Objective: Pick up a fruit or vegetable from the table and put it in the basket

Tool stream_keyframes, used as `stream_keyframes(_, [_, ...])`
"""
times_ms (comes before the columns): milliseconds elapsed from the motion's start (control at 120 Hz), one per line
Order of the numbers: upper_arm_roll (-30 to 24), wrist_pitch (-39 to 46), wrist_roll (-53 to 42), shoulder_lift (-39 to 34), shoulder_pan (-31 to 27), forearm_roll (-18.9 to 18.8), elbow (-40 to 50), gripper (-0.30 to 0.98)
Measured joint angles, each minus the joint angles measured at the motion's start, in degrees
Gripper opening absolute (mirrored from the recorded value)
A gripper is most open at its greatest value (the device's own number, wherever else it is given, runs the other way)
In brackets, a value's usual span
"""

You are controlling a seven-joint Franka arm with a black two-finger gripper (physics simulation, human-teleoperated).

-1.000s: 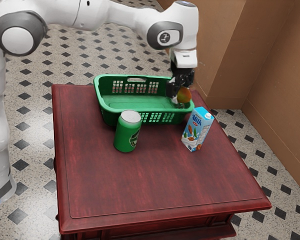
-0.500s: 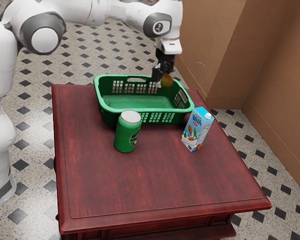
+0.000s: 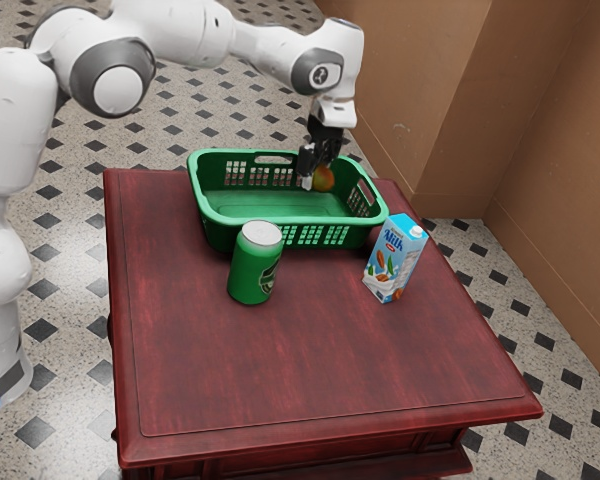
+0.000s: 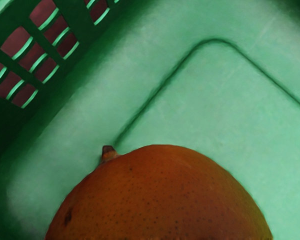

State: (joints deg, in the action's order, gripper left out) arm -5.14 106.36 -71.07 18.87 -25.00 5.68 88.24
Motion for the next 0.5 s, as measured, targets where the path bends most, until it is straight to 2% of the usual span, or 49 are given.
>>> stream_keyframes(358, [-0.3, -1.1, -3.8, 0.2, 0.5, -0.3, 0.0, 0.72])
stream_keyframes(408, [-0.4, -1.3, -3.9, 0.1, 0.5, -0.4, -0.6, 0.56])
stream_keyframes(500, [-0.7, -5.8, -3.6, -0.1, 0.0, 1.1, -3.7, 0.61])
